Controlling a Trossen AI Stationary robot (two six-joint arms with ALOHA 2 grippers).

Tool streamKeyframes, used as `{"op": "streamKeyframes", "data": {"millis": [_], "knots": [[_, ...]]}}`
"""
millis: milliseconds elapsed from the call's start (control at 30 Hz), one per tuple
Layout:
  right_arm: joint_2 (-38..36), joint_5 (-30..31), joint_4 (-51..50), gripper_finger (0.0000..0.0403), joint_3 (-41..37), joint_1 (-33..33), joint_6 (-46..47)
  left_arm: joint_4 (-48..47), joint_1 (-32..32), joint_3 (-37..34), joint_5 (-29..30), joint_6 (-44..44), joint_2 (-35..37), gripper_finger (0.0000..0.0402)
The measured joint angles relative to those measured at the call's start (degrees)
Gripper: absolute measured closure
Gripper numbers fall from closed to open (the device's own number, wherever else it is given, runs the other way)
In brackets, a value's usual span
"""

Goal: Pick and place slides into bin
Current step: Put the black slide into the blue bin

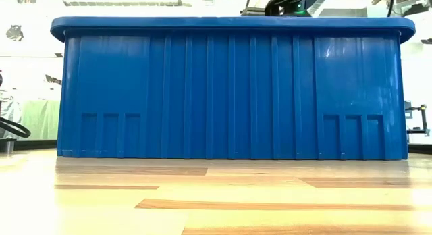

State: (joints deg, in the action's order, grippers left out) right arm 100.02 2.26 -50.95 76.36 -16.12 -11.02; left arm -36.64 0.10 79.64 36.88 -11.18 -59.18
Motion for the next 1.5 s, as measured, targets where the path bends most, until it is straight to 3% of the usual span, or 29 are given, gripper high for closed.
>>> {"op": "streamKeyframes", "data": {"millis": [433, 833, 1033, 1267, 1500], "knots": [[-6.67, 0.55, -5.05, 0.0171, 0.00, 0.77, 3.01, 0.02, 0.00, 0.00, -0.17, -0.52, 0.02, 0.0269], [-22.21, 0.57, -7.64, 0.0172, 0.00, 6.92, 13.26, 0.04, -0.02, 0.00, -0.52, -2.04, 0.02, 0.0269], [-30.84, 0.56, -7.51, 0.0172, -0.02, 14.65, 24.86, 0.04, -0.02, 0.00, -0.52, -3.32, 0.02, 0.0269], [-37.25, 1.20, -7.33, 0.0173, -0.02, 28.10, 45.31, 0.02, 0.00, 0.00, -2.30, -4.37, 0.02, 0.0269], [-37.61, 9.07, -8.28, 0.0173, -0.02, 44.58, 65.29, -0.20, -0.02, 0.00, -3.67, -5.14, 0.02, 0.0269]]}}
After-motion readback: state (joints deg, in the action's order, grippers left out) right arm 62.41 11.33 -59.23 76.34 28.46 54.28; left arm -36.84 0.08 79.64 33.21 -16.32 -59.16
